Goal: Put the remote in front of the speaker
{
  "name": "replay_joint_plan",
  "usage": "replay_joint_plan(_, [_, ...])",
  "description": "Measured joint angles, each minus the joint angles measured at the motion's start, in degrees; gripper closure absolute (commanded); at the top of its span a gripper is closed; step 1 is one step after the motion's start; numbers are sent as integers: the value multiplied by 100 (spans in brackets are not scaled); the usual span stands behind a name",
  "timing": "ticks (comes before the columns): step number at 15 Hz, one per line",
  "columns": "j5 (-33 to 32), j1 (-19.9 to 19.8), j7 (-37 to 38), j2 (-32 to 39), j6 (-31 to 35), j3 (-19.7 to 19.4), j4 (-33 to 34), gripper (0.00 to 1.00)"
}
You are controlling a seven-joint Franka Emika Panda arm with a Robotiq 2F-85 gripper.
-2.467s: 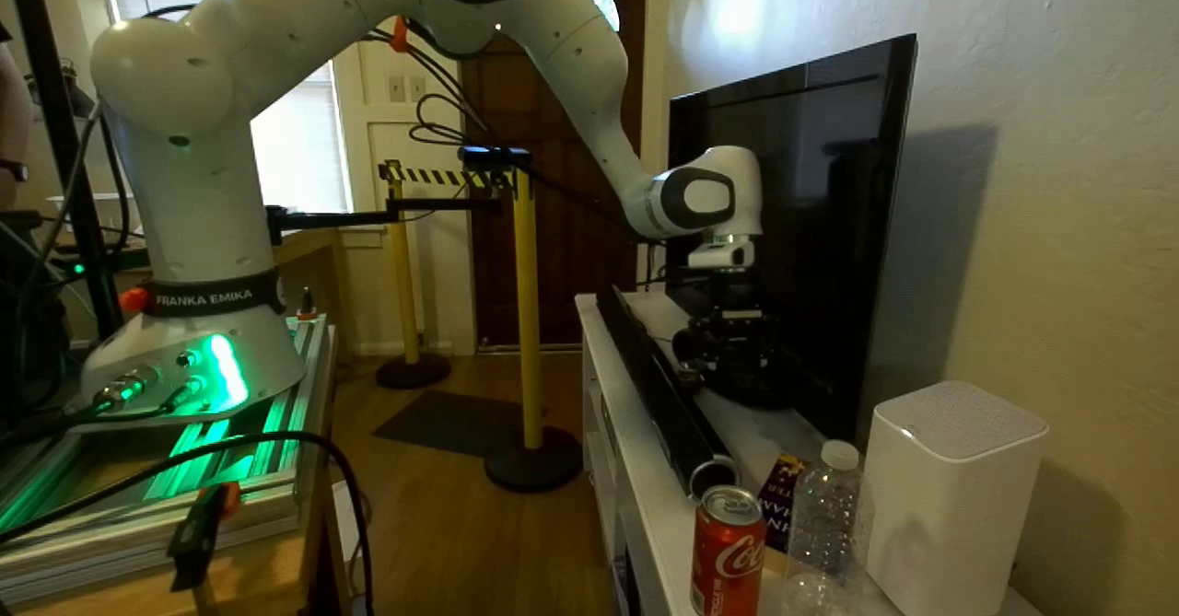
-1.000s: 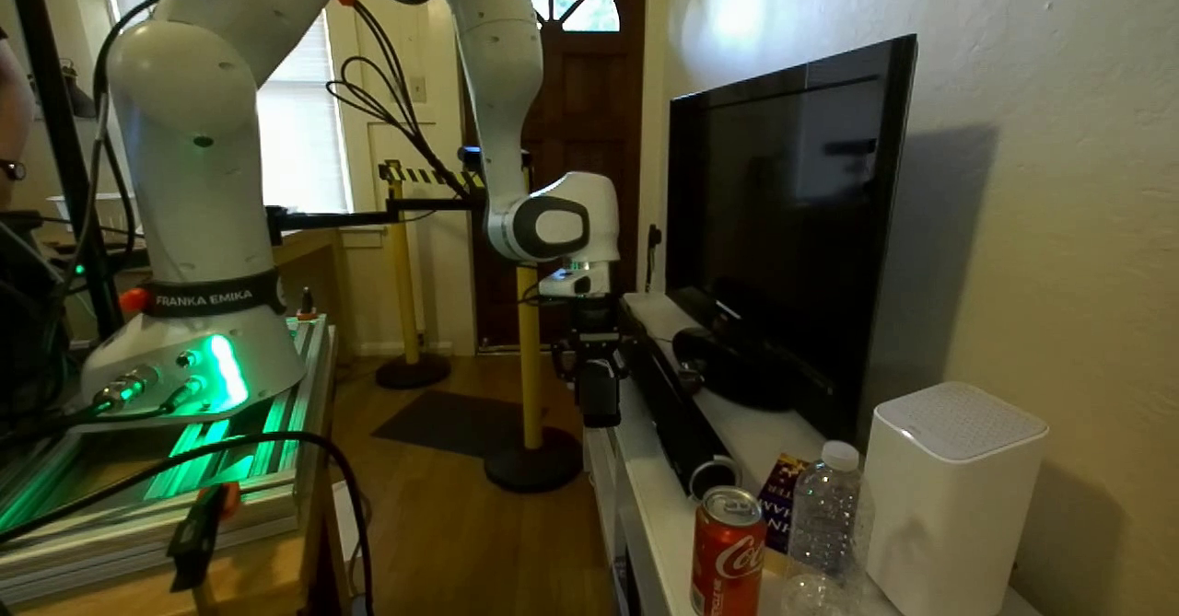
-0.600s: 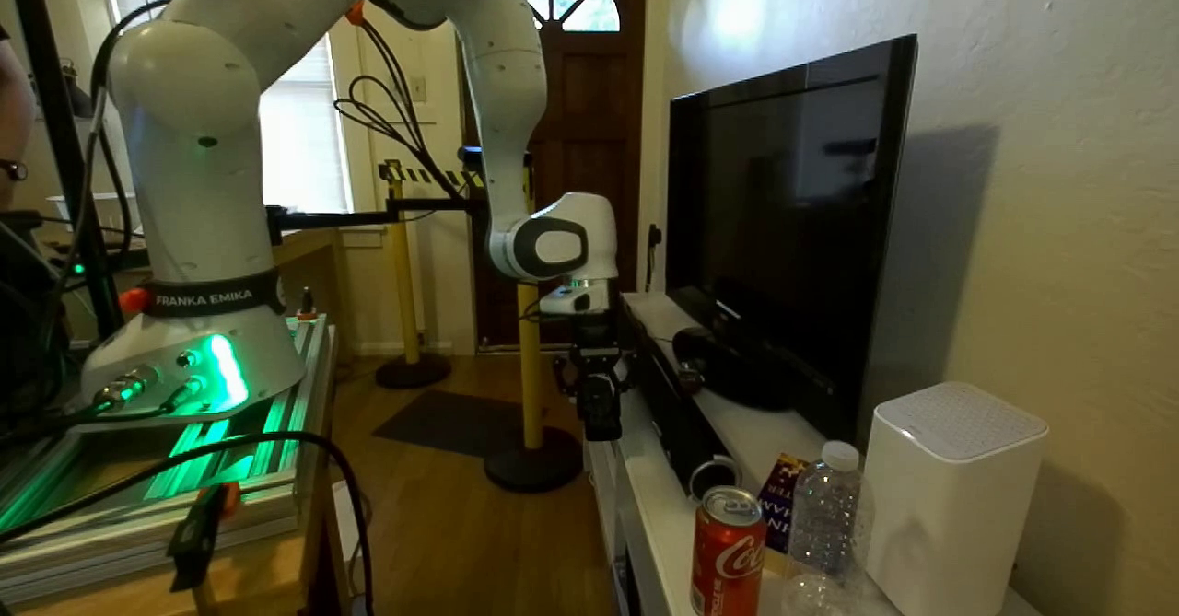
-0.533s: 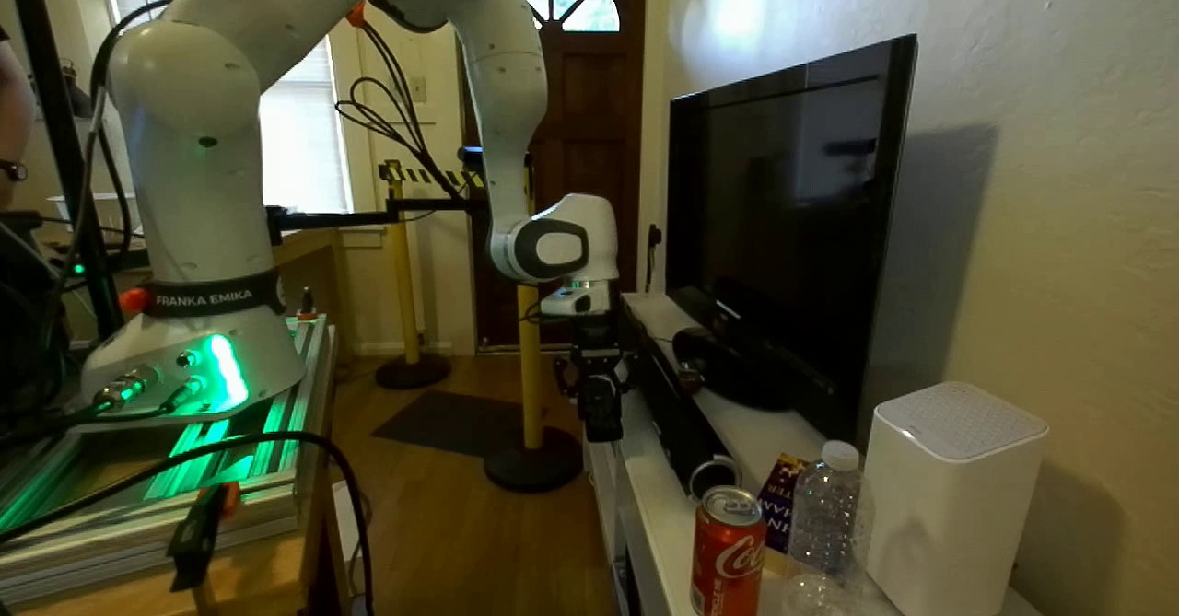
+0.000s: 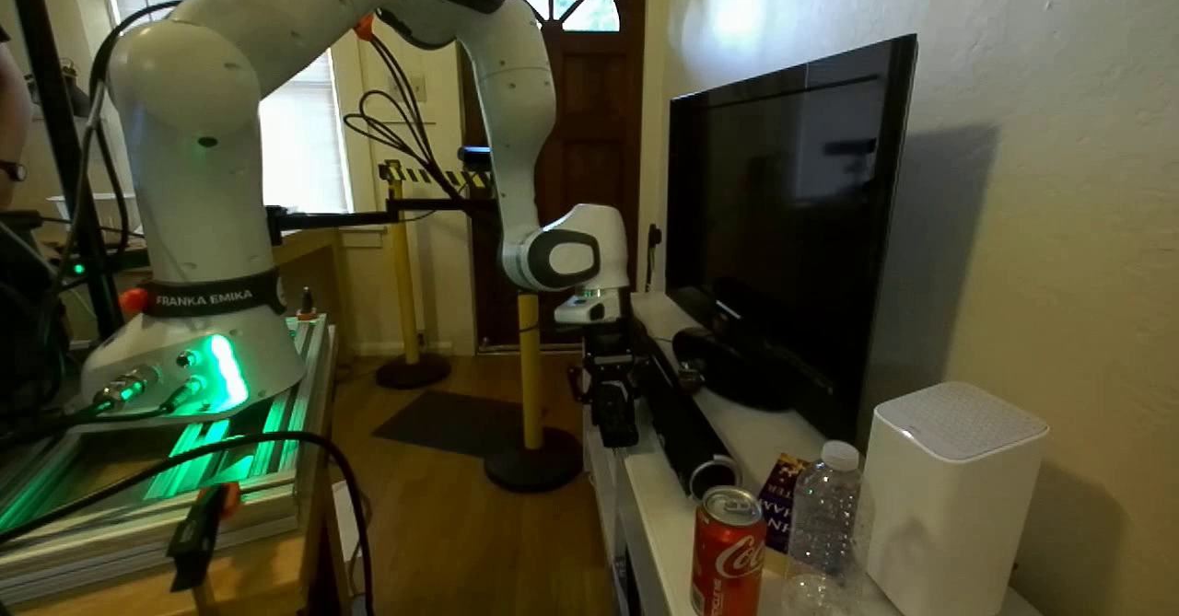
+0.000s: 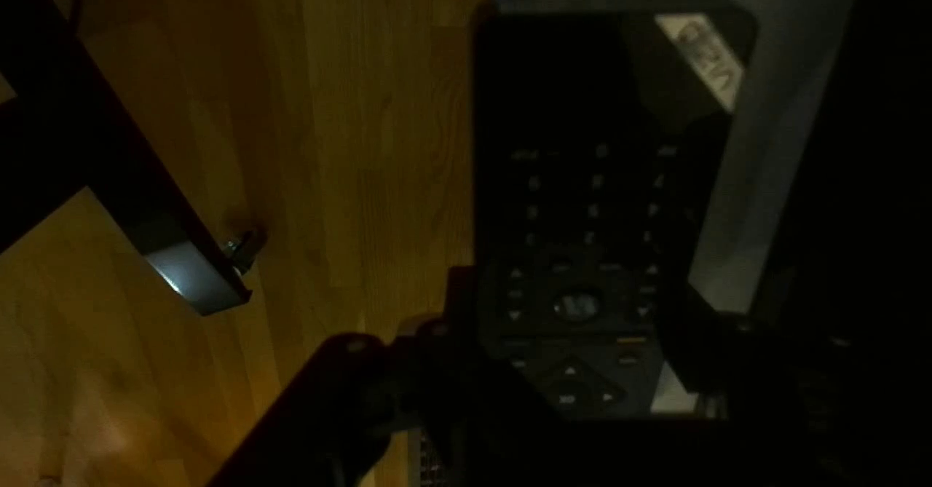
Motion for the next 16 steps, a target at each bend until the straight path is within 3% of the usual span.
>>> replay_joint_plan(16, [0, -22, -335, 364, -318, -83, 624, 64])
